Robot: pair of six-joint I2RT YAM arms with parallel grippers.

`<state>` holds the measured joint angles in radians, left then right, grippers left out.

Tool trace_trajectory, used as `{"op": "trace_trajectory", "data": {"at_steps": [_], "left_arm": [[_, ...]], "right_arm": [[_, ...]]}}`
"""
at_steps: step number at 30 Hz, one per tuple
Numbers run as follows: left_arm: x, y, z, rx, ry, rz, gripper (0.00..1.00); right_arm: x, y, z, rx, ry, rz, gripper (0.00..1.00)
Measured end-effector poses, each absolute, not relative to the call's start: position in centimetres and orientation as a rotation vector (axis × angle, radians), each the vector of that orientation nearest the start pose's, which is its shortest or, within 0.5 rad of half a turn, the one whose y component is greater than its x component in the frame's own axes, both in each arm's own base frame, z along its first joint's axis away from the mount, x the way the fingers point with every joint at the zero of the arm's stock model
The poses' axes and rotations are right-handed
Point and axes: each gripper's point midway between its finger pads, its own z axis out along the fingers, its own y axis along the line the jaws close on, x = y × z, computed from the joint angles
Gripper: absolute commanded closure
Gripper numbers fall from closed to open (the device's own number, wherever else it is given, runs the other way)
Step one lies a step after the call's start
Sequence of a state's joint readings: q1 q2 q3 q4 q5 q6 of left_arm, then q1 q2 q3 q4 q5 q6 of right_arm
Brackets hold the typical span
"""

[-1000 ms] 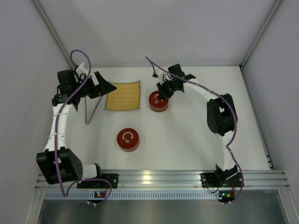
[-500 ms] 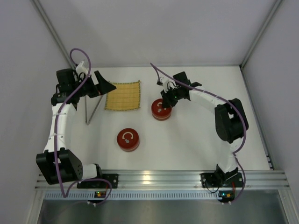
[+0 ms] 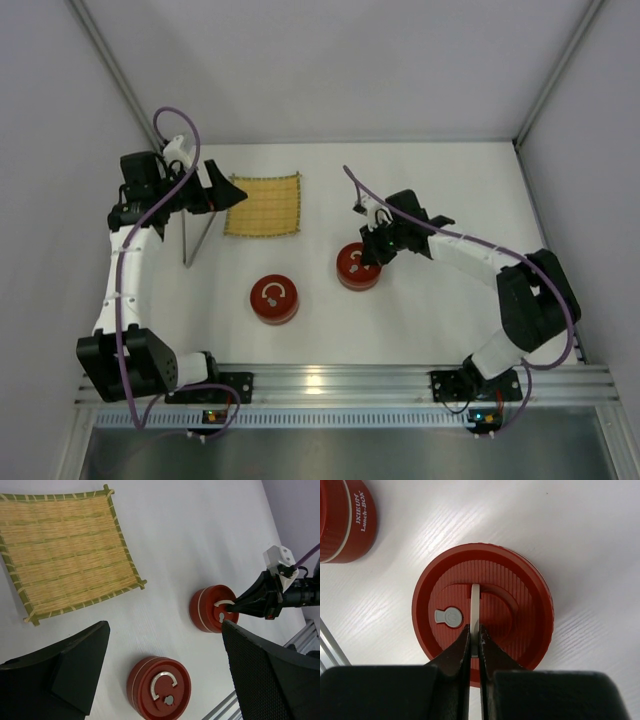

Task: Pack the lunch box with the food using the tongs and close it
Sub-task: Close the box lid on the packing box.

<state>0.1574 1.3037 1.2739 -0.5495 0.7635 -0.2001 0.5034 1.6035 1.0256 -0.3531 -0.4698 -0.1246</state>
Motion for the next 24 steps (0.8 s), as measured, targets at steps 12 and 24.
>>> {"op": "trace_trajectory", "data": {"at_steps": [12,24], "left_arm": [[34.6,-6.6,25.4,0.129,2.128,-0.764,0.02],[34.8,-6.6,24.8,0.128,2.141,-0.769,0.02]], "right_arm": [[27.8,25.7,8.3,-0.79,2.337,0.723,0.84],[27.0,26.5,8.7,-0.768,2.346,0.77,0.59]]}}
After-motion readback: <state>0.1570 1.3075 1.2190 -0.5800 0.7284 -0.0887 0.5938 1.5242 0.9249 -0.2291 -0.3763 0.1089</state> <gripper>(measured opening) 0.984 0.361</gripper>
